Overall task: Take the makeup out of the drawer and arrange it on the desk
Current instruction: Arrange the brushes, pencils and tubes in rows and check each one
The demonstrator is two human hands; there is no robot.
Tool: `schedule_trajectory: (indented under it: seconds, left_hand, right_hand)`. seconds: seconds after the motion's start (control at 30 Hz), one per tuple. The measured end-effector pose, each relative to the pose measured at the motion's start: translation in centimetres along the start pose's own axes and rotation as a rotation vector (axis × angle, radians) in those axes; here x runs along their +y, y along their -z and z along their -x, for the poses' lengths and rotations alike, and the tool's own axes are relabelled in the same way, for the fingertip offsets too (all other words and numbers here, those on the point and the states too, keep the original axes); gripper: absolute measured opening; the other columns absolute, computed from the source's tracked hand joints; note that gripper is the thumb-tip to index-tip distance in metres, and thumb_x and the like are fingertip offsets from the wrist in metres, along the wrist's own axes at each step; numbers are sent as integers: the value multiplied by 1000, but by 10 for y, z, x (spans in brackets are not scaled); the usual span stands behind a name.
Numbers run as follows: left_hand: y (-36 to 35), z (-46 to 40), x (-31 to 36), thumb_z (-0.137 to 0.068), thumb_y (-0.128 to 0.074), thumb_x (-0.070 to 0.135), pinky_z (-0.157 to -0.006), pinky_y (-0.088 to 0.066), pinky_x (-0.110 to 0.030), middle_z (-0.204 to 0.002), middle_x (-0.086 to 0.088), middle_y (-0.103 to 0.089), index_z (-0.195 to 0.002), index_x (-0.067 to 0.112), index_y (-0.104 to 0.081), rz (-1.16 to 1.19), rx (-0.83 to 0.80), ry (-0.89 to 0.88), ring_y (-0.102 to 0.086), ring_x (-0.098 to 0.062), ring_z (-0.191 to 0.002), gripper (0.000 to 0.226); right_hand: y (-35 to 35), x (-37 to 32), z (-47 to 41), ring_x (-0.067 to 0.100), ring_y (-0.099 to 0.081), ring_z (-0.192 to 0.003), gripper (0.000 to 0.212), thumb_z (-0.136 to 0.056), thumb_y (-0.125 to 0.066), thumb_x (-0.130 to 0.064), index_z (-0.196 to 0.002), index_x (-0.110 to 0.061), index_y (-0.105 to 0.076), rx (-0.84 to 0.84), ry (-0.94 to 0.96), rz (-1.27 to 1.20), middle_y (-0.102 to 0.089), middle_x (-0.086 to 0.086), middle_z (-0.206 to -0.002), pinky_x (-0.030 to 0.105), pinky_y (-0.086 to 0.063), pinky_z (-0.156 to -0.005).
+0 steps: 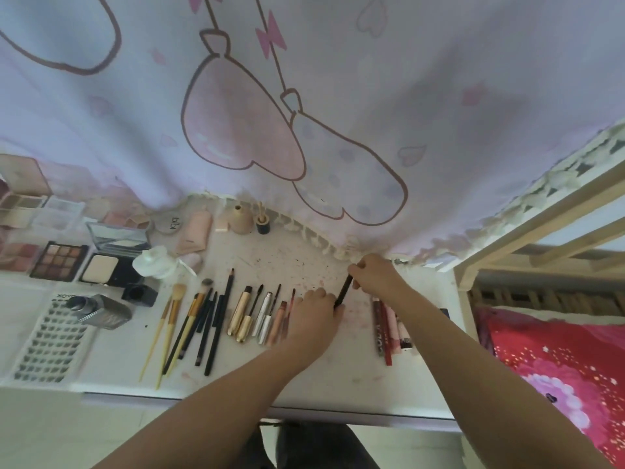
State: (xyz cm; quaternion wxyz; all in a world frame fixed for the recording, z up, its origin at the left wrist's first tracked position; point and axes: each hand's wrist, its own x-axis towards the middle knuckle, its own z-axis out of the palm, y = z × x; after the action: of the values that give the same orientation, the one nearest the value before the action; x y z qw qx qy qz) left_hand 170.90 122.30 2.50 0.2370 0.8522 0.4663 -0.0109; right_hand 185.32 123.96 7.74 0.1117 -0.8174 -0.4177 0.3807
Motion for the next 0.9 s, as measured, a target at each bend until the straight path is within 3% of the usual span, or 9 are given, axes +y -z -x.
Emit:
schedule_trajectory:
  seconds: [0.1,0.2,0.3,0.43,0.53,0.63,0.77,0.83,0.9]
  left_hand:
    - [33,9,-22,-100,-35,38,-78,-36,-32,-102,-3,-59,-112,15,-60,-74,38,-99,-54,-23,-96,36]
    - [66,20,-42,-101,-31,36,-80,-34,-31,-105,-1,-60,-114,18,-57,-223,11,-215,-53,-23,-98,34]
    - [92,31,-60,-101,-33,32,-79,-38,-31,-98,-2,-59,-108,16,-58,-137,-58,-258,-50,-20,-93,31]
    - [112,40,-75,-100,-38,27,-63,-30,-27,-74,5,-47,-82,20,-51,51,-149,-267,-43,-14,-74,23]
    - [118,44,-82,-99,-42,27,-53,-30,-17,-65,11,-46,-84,18,-56,173,-181,-240,-42,-5,-59,23]
    - [125,46,-92,-98,-45,28,-52,-35,-10,-63,13,-50,-91,18,-64,287,-196,-210,-44,1,-54,23]
    - [135,57,-132,-98,-44,29,-52,-34,-11,-66,14,-52,-86,25,-61,288,-184,-96,-46,4,-56,21]
    - [129,61,-141,-99,-43,28,-53,-36,-11,-67,11,-56,-86,28,-59,345,-169,-26,-48,1,-56,21]
    - [115,59,-127,-99,-42,26,-52,-40,-13,-71,7,-65,-92,30,-57,404,-167,-18,-52,-5,-56,16]
  right_hand:
    - [8,-18,21,10,-47,-45,35,-96,-44,-33,-74,-11,-60,-99,8,-30,-60,-3,-58,19,-36,-44]
    - [6,-33,41,8,-44,-40,43,-94,-49,-43,-66,-13,-61,-159,86,29,-54,-4,-52,17,-35,-45]
    - [-2,-42,59,7,-42,-41,35,-94,-53,-35,-72,-10,-61,-214,149,-114,-52,-2,-54,16,-33,-43]
    - [-17,-51,76,11,-41,-46,26,-95,-54,-20,-71,-10,-51,-202,192,-395,-52,1,-57,20,-33,-46]
    - [-25,-56,84,14,-38,-47,28,-96,-53,-14,-69,-11,-46,-195,202,-514,-50,3,-56,21,-31,-48]
    - [-29,-56,88,10,-37,-46,26,-96,-51,-12,-71,-10,-46,-181,199,-563,-48,1,-56,17,-31,-46]
    - [7,-28,84,8,-31,-46,26,-97,-48,-12,-72,-9,-42,35,109,-755,-38,3,-60,15,-26,-41]
    - [19,-19,81,10,-37,-48,23,-97,-48,-12,-75,-7,-48,13,87,-789,-44,5,-62,16,-29,-43]
    - [9,-22,78,11,-55,-59,13,-97,-49,-12,-91,-11,-61,-92,76,-692,-62,3,-71,18,-40,-51]
